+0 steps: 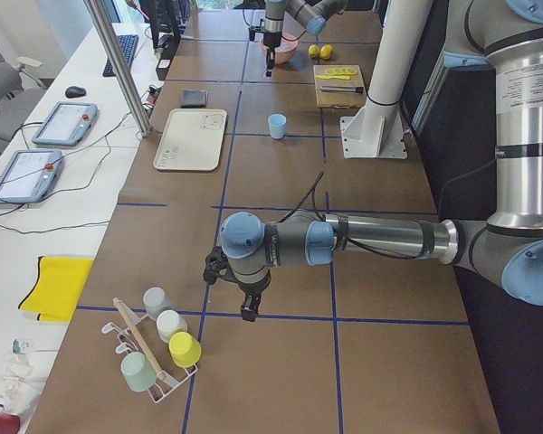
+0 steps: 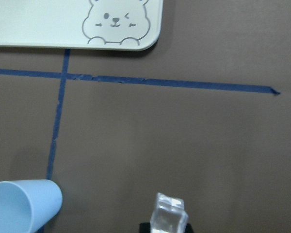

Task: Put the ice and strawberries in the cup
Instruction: 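Carry the ice cube over the light-blue cup and open the right gripper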

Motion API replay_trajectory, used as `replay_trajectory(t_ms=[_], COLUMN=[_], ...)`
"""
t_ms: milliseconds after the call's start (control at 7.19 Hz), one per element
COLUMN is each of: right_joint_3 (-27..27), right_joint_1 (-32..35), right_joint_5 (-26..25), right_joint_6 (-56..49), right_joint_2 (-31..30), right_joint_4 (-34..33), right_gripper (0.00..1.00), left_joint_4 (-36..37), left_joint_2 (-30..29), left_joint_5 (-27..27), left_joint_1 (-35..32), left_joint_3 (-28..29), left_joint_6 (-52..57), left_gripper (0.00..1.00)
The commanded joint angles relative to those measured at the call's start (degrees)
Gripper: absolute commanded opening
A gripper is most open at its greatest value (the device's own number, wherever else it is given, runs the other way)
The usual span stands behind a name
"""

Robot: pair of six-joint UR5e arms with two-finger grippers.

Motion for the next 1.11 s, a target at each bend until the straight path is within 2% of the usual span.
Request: replay_trajectory(t_ms=[0, 139, 556, 695, 835, 974], right_joint_3=[-5.05, -10.75, -12.04, -12.21, -12.39, -12.22], right_joint_1=[-7.23, -9.17, -12.44, -12.88, -12.88, -12.88], right_joint_5=[-6.81, -10.05, -12.97, -14.03, -14.04, -14.82], right_joint_6=[8.07, 9.76, 9.78, 9.78, 9.78, 9.69], right_joint_2=[10.08, 14.57, 14.53, 14.62, 14.44, 14.44], right_joint_4=[-4.11, -4.11, -4.81, -4.90, -4.82, -4.90], right_gripper=[0.00, 0.00, 0.00, 0.03, 0.41, 0.96], left_joint_4=[0.00, 0.00, 0.00, 0.00, 0.00, 0.00], left_joint_2=[-0.14, -0.14, -0.14, -0.23, -0.15, -0.14], left_joint_5=[0.00, 0.00, 0.00, 0.00, 0.00, 0.00], left_joint_1=[0.00, 0.00, 0.09, 0.09, 0.09, 0.09], left_joint_3=[0.00, 0.00, 0.00, 0.00, 0.00, 0.00], left_joint_6=[0.00, 0.00, 0.00, 0.00, 0.00, 0.00], left_gripper=[1.00, 1.00, 1.00, 1.00, 1.00, 1.00])
